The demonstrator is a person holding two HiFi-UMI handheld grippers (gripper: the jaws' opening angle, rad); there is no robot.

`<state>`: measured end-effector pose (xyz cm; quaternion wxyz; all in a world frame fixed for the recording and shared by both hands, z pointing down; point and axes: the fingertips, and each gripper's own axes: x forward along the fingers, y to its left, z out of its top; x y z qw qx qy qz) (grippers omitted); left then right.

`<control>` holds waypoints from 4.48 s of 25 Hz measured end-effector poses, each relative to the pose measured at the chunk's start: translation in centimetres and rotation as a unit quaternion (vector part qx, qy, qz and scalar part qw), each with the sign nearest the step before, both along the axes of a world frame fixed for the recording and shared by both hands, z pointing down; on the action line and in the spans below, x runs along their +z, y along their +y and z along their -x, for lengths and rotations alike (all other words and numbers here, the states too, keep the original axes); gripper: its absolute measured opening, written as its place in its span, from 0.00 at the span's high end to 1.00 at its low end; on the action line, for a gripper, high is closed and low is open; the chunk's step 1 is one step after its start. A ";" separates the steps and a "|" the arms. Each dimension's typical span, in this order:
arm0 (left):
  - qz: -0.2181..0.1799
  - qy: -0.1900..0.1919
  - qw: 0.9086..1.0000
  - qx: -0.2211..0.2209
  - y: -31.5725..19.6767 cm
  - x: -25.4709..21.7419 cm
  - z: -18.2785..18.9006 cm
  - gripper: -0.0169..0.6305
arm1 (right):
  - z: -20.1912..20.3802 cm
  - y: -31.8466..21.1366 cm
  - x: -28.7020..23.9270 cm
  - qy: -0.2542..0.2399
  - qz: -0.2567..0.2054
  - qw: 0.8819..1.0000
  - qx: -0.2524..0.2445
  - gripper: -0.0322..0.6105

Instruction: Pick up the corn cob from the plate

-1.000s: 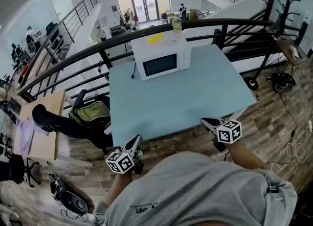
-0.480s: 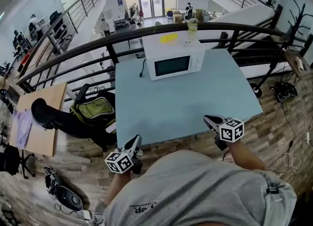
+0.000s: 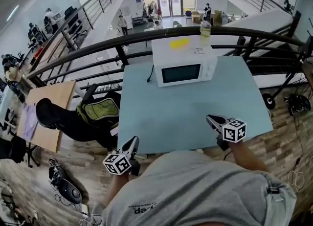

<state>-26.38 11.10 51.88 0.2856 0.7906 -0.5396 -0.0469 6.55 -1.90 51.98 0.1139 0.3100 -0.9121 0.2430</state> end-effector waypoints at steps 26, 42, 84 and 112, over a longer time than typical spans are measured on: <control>-0.110 -0.049 0.987 0.103 -40.4 -9.4 -4.6 0.94 | -0.8 -31.2 -1.8 -0.016 -0.064 0.998 0.004 0.93; -0.133 -0.171 0.947 0.237 -57.7 -7.2 -10.3 0.73 | 5.8 -44.3 -4.1 0.011 -0.082 0.996 -0.029 0.93; -0.021 -0.346 0.856 0.383 -62.8 -0.6 -16.2 0.57 | 5.1 -47.2 -6.5 -0.020 -0.083 0.996 -0.026 0.93; -0.088 -0.302 0.891 0.329 -62.4 -8.4 -14.6 0.58 | 4.5 -46.8 -10.2 -0.012 -0.115 0.993 -0.009 0.93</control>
